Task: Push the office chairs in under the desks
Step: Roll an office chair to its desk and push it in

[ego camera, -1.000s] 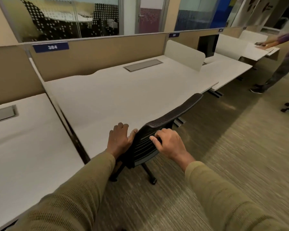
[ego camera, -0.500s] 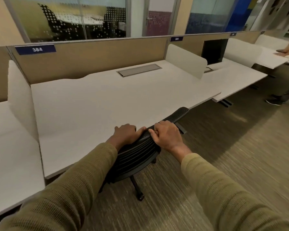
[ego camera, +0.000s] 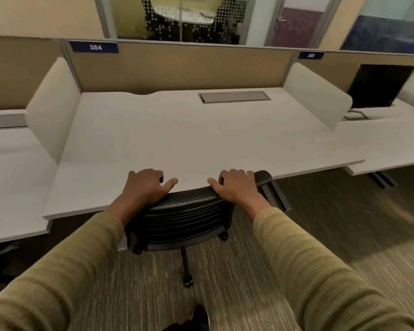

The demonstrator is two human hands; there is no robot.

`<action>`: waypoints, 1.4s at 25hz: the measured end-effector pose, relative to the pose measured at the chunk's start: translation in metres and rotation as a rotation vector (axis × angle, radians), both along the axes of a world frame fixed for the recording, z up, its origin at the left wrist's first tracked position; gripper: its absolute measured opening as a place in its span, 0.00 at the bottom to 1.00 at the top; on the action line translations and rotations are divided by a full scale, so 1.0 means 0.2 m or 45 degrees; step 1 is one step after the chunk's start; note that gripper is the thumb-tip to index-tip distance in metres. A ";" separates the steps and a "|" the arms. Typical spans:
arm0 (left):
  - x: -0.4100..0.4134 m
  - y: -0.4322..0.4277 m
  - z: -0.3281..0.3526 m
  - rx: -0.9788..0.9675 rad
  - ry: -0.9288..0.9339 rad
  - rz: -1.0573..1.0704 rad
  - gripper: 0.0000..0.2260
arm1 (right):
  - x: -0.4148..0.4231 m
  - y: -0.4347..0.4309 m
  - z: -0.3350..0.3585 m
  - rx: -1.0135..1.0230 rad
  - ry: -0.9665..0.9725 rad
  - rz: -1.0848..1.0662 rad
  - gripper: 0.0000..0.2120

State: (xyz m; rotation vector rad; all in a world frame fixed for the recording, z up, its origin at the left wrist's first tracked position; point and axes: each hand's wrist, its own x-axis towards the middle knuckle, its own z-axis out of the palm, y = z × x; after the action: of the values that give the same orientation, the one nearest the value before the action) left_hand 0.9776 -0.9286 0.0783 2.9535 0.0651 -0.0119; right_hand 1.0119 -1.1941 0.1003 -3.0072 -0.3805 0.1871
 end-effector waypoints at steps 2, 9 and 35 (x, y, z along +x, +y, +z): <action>0.03 0.00 -0.01 0.011 0.050 0.051 0.27 | 0.12 -0.02 -0.01 -0.079 0.219 0.049 0.34; 0.04 -0.10 -0.10 0.086 0.425 0.459 0.33 | 0.37 -0.16 -0.09 -0.295 0.512 -0.037 0.45; -0.65 -1.18 0.12 -0.087 0.026 0.935 0.40 | -0.15 -1.41 0.01 0.235 -0.027 0.047 0.21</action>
State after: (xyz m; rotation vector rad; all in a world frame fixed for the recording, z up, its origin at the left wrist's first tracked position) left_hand 0.8479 -1.1652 0.1027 2.6780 1.1046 0.0561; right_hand 0.9822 -1.4752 0.1025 -2.8246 -0.4302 0.1161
